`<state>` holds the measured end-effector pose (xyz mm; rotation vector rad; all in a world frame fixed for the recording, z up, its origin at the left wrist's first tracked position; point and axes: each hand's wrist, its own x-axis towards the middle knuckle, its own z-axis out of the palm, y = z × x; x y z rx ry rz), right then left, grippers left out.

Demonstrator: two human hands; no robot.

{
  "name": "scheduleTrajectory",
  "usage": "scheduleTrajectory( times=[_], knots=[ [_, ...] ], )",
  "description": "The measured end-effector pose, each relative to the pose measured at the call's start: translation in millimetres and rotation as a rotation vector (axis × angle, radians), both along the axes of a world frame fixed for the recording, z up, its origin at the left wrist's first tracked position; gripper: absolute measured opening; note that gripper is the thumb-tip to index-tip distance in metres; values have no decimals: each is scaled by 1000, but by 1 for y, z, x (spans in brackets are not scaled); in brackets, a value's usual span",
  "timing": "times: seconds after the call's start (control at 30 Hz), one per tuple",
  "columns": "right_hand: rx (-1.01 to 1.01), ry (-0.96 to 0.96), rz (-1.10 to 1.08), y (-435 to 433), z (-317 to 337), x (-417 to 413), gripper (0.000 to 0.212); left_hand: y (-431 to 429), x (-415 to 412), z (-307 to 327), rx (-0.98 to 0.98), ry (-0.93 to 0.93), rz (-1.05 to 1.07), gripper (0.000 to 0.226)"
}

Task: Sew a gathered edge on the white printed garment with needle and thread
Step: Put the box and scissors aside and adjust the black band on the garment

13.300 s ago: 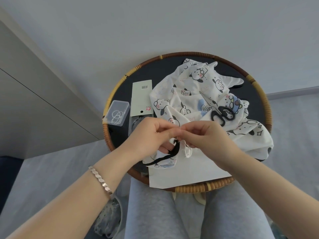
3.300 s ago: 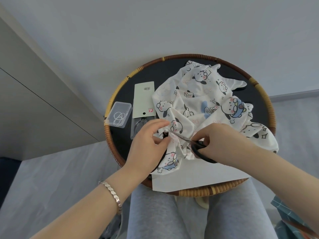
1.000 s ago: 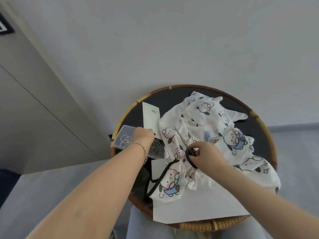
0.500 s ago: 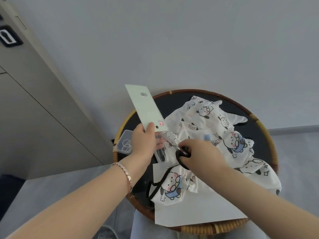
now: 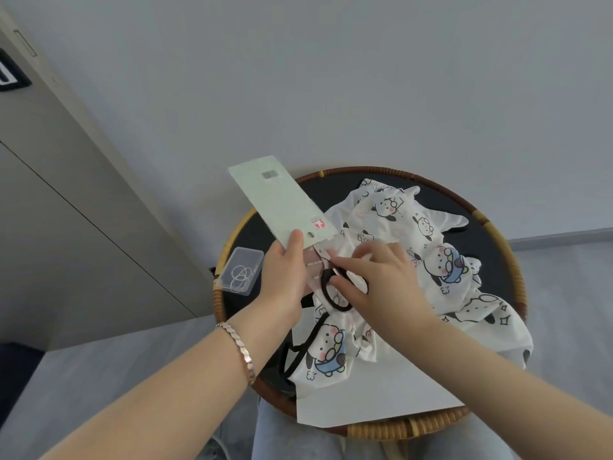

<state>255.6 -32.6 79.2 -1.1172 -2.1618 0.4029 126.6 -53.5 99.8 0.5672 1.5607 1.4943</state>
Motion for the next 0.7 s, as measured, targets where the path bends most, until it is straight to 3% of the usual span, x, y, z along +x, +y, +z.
scheduleTrajectory(
  times=[0.1,0.17,0.23,0.5,0.63,0.7],
  knots=[
    [-563,276,-56,-2,6,6,43,2,-2,5,37,-165,-11,20],
    [-1010,500,-50,-2,13,9,39,4,-2,7,56,-165,-25,15],
    [-1215,638,-59,-2,13,9,35,3,0,4,43,-134,-65,15],
    [-1344,696,-71,5,10,9,33,-21,7,-15,-160,-239,-464,30],
    [-1364,693,-37,10,2,12,20,-27,-2,-17,-264,-170,-571,48],
    [-1388,721,8,11,0,10,20,-27,-6,-15,-311,-112,-544,37]
  ],
)
